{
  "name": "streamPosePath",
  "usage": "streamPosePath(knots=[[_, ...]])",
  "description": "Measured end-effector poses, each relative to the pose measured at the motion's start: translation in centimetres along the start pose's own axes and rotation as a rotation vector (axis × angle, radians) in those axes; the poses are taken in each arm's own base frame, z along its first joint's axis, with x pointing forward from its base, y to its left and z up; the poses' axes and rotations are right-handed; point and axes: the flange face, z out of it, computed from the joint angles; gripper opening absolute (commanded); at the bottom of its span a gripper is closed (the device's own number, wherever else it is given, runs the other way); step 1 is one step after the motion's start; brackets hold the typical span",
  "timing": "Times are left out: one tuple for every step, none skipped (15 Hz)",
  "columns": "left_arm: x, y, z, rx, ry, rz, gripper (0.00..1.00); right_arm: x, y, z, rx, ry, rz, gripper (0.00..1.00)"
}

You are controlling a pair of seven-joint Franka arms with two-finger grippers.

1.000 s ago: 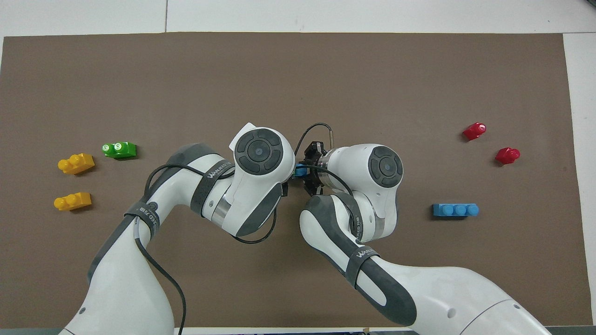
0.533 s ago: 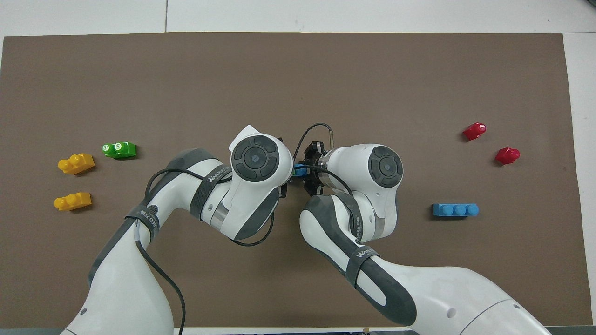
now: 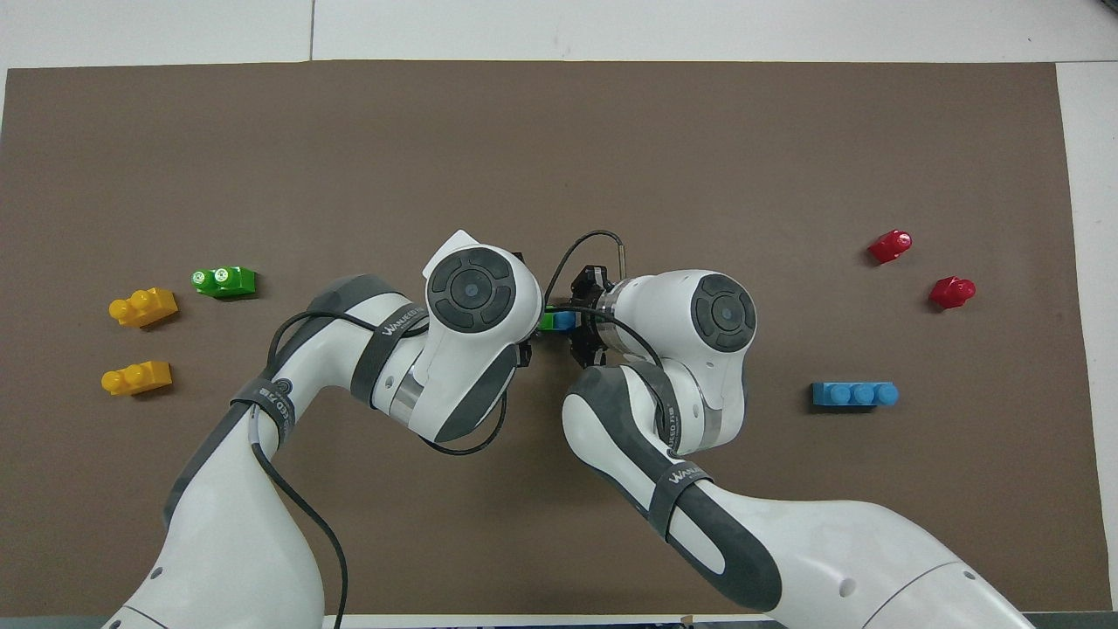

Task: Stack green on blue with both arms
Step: 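Open both grippers and draw them back from the stacked bricks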

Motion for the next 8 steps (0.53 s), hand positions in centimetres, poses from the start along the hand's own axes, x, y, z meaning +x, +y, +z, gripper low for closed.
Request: streamPosePath(knots=[[0.6, 0.8, -0.3, -0.006, -0.001, -0.015, 1.00, 0.2, 0.0, 0.1, -0.001, 0.002, 0.002, 0.83], [1.3, 1.8, -0.9, -0.015, -0.004, -0.032, 1.00, 0.6, 0.0, 0.3, -0.004, 0.007, 0.007, 0.93], [2.0, 2.9, -1.9, -0.020, -0.005, -0.046, 1.00, 0.9, -0.1, 0.4, -0.006, 0.011, 0.012, 0.96], [2.6, 3.8, -3.0, -0.021, -0.003, -0.056, 1.00, 1.1, -0.1, 0.5, -0.006, 0.013, 0.015, 0.97], [3.3, 4.6, -4.1, -0.019, 0.000, -0.062, 1.00, 1.2, -0.2, 0.5, -0.005, 0.014, 0.017, 0.98], [3.9, 5.0, -5.3, -0.017, 0.004, -0.060, 1.00, 1.3, -0.3, 0.4, -0.004, 0.014, 0.018, 0.98], [4.4, 5.2, -6.5, -0.010, 0.009, -0.048, 1.00, 1.4, -0.5, 0.2, -0.003, 0.013, 0.022, 0.98], [5.2, 5.3, -7.6, -0.003, 0.015, -0.031, 1.00, 1.6, -0.9, 0.0, -0.005, 0.011, 0.028, 0.98]])
